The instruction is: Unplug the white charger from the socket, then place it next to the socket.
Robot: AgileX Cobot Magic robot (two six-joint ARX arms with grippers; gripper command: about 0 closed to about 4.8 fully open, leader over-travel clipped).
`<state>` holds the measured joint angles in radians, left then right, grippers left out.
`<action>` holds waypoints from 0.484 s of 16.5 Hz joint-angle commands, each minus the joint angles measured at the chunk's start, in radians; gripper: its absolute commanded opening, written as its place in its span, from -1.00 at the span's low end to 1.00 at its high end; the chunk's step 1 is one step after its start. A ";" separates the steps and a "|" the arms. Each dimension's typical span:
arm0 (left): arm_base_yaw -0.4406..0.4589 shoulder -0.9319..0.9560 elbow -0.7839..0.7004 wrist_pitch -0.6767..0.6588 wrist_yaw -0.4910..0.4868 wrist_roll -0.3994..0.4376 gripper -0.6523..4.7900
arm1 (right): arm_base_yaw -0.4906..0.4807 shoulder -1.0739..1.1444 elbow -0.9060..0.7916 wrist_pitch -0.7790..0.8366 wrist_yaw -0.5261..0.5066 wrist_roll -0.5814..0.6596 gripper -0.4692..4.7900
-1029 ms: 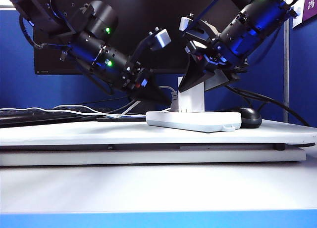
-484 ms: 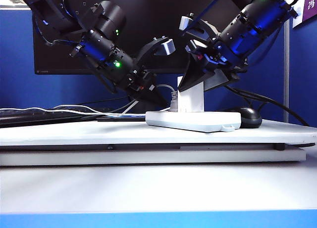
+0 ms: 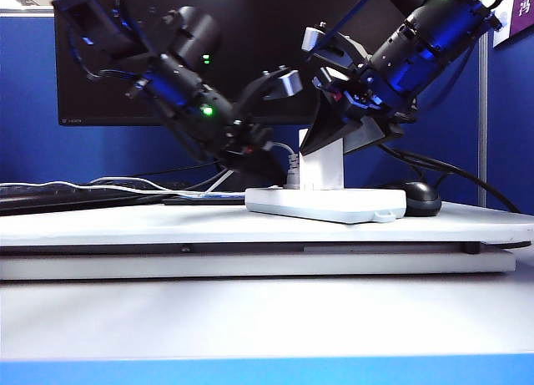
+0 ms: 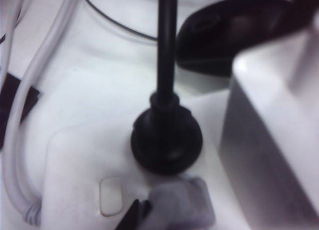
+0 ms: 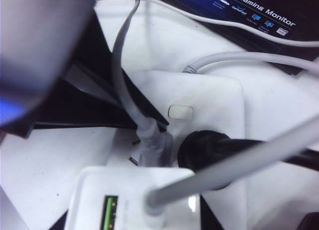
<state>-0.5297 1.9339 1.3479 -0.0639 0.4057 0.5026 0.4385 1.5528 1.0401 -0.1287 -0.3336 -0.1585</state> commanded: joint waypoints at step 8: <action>-0.010 0.042 0.021 -0.085 0.008 -0.077 -0.78 | 0.008 -0.028 0.003 0.069 -0.052 0.024 -0.49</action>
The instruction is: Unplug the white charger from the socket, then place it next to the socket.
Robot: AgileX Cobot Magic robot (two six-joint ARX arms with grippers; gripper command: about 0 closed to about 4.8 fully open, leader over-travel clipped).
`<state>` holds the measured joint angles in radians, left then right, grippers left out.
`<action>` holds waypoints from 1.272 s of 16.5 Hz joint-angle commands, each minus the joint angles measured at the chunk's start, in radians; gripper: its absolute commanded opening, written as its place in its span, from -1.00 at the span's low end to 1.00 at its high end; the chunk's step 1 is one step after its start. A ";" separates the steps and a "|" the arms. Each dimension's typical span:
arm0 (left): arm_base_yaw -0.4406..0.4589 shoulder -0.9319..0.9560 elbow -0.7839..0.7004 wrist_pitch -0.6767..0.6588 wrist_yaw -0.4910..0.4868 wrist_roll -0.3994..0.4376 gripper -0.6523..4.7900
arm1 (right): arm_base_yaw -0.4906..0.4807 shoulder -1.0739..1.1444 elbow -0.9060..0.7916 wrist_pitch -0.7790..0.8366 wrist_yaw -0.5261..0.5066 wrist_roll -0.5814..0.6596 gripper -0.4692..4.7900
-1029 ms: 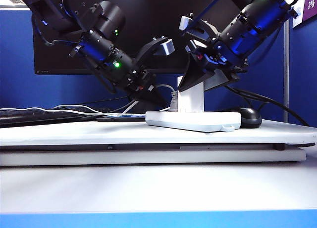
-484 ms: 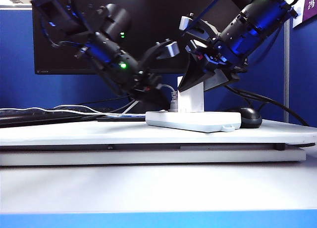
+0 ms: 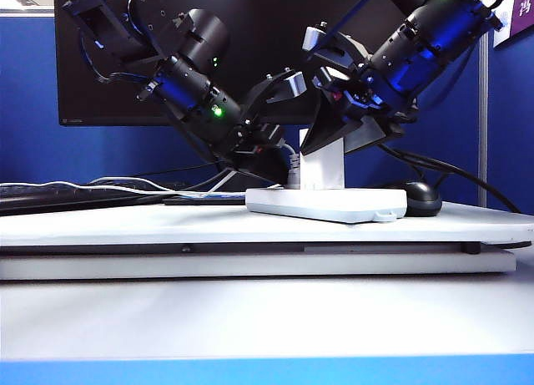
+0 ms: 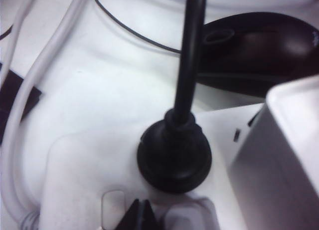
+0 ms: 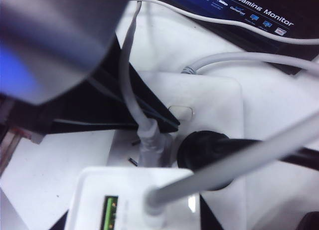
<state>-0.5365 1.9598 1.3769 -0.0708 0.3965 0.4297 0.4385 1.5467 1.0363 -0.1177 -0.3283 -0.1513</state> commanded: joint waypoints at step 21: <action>-0.003 0.029 -0.008 -0.093 0.043 -0.011 -0.78 | 0.004 -0.040 0.006 0.180 -0.034 0.082 -0.77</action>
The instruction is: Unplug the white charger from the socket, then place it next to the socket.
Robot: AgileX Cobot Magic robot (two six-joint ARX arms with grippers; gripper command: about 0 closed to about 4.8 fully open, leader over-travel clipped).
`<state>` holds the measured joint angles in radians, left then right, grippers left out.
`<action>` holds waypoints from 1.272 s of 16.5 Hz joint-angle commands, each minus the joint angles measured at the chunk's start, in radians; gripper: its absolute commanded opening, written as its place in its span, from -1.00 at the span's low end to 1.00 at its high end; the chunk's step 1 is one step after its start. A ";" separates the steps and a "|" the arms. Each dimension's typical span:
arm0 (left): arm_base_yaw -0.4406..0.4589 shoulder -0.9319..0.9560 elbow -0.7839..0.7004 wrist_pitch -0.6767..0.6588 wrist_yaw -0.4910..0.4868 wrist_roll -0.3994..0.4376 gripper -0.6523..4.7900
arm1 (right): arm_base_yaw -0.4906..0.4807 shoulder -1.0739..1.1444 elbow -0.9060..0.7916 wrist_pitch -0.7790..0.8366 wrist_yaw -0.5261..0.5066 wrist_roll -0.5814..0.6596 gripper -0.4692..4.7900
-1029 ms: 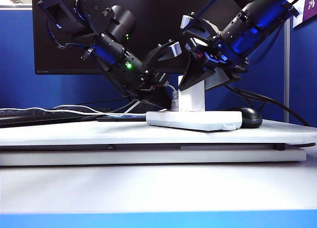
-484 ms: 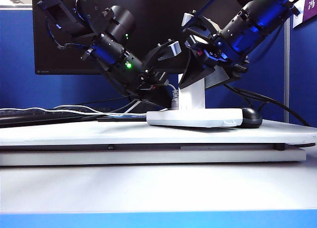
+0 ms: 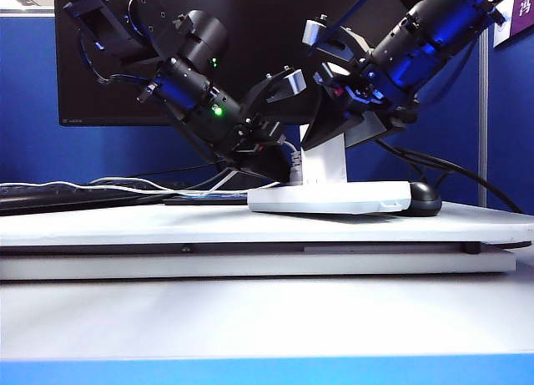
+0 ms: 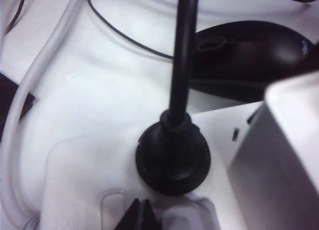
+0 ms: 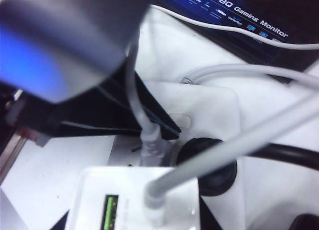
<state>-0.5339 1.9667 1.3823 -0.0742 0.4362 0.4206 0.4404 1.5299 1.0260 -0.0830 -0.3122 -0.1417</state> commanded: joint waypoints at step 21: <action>-0.006 0.051 -0.013 -0.105 0.021 0.000 -0.78 | 0.005 -0.048 0.016 0.235 -0.032 0.127 -0.77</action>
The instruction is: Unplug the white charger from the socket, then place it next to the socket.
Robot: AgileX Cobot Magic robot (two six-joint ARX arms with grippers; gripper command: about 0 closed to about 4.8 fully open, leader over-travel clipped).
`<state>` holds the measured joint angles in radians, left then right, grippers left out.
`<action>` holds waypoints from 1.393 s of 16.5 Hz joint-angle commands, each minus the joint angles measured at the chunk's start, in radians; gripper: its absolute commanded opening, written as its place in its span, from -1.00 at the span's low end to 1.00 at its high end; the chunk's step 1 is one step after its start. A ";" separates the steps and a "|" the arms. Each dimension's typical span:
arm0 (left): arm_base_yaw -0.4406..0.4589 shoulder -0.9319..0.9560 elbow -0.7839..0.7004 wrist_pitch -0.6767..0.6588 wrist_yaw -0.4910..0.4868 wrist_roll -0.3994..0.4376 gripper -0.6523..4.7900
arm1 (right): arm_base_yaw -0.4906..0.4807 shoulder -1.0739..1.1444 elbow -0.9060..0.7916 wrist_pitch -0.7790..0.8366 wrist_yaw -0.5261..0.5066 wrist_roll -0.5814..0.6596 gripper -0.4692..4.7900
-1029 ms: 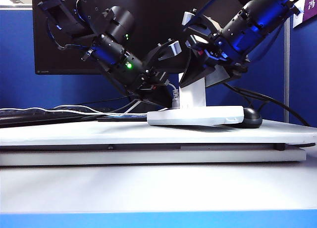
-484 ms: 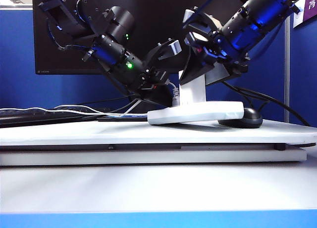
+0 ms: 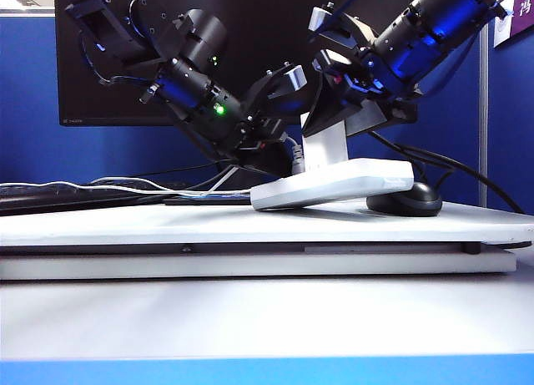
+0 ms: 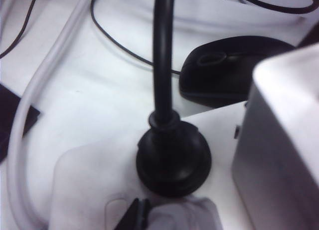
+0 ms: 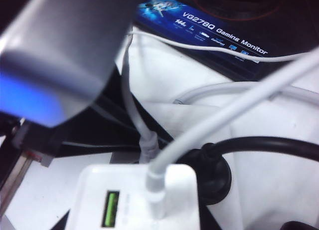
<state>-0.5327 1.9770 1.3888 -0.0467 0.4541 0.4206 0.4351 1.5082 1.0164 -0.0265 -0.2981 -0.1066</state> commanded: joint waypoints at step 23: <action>-0.008 0.074 -0.019 -0.183 0.032 0.039 -0.78 | 0.006 -0.037 0.025 0.263 0.008 0.093 -0.78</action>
<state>-0.5289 2.0102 1.4017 -0.0235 0.4870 0.4522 0.4465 1.5055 1.0130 0.0238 -0.2581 -0.0399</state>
